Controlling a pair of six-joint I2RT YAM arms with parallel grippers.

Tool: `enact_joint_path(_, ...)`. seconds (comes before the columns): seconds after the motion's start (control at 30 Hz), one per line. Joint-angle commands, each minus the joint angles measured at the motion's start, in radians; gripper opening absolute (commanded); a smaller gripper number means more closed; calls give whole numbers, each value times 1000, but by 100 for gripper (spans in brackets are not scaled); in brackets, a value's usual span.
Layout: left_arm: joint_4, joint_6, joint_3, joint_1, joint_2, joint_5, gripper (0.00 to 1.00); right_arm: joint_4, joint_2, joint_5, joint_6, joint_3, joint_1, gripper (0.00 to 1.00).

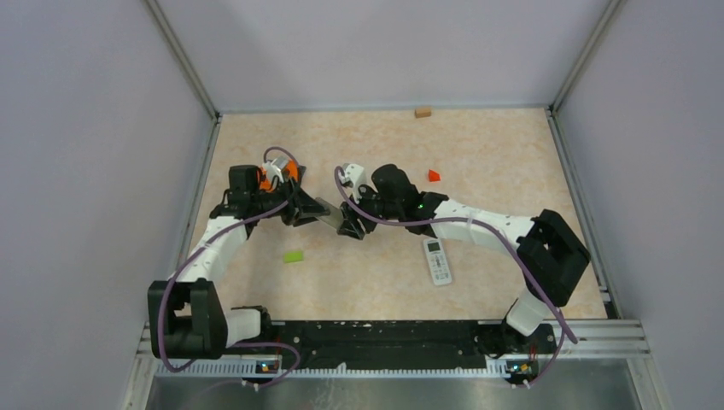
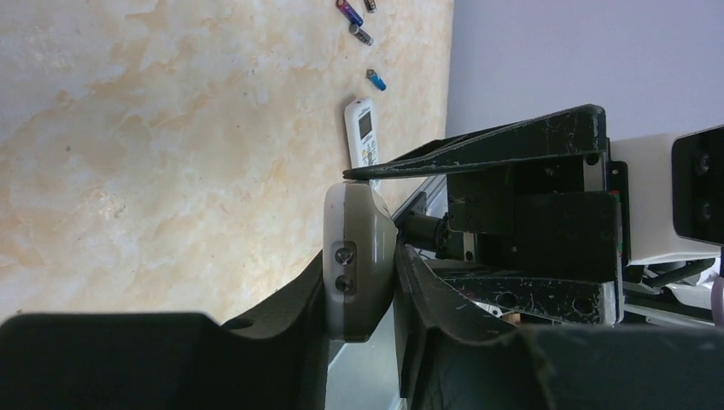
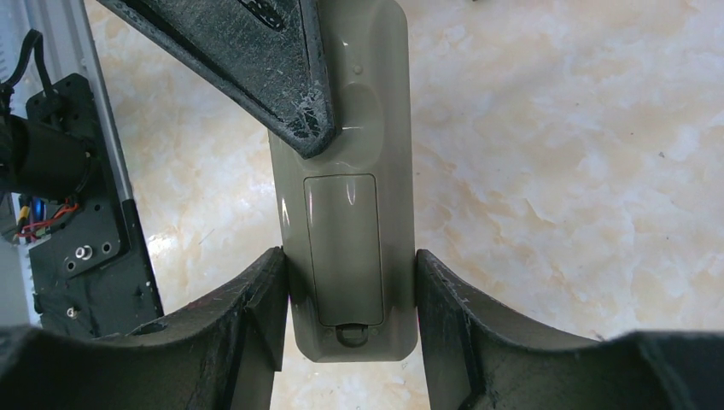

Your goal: Load the batteries into the remote control

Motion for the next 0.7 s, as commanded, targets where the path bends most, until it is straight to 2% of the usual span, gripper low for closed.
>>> enact_joint_path(0.0,3,7,43,4,-34,23,22,76,-44,-53,-20,4,-3,18)
enact_joint_path(0.07,3,18,40,5,-32,18,6,81,-47,-50,-21,1,-3,20)
enact_joint_path(0.1,4,33,40,4,-36,16,0,82,-50,-49,-35,-2,-3,26)
enact_joint_path(0.13,9,47,35,5,-40,9,0,85,-56,-35,-46,-9,-2,37)
enact_joint_path(0.17,23,56,23,5,-50,1,0,94,-63,15,-16,-21,-4,57)
enact_joint_path(0.2,46,61,7,5,-63,-14,0,111,-72,79,44,-37,-9,70)
enact_joint_path(0.23,77,58,-13,3,-79,-33,0,117,-78,116,102,-50,-23,75)
enact_joint_path(0.33,214,8,-83,-6,-120,-77,0,153,-109,56,309,-113,-115,78)
enact_joint_path(0.43,409,-86,-149,-33,-144,-114,0,304,-188,-22,560,-243,-199,77)
enact_joint_path(0.53,501,-105,-183,-87,-147,-204,0,361,-271,49,672,-331,-219,74)
enact_joint_path(0.6,538,-102,-188,-137,-129,-269,0,340,-315,121,745,-364,-219,74)
enact_joint_path(0.67,551,-99,-180,-192,-92,-356,0,299,-344,179,840,-379,-219,70)
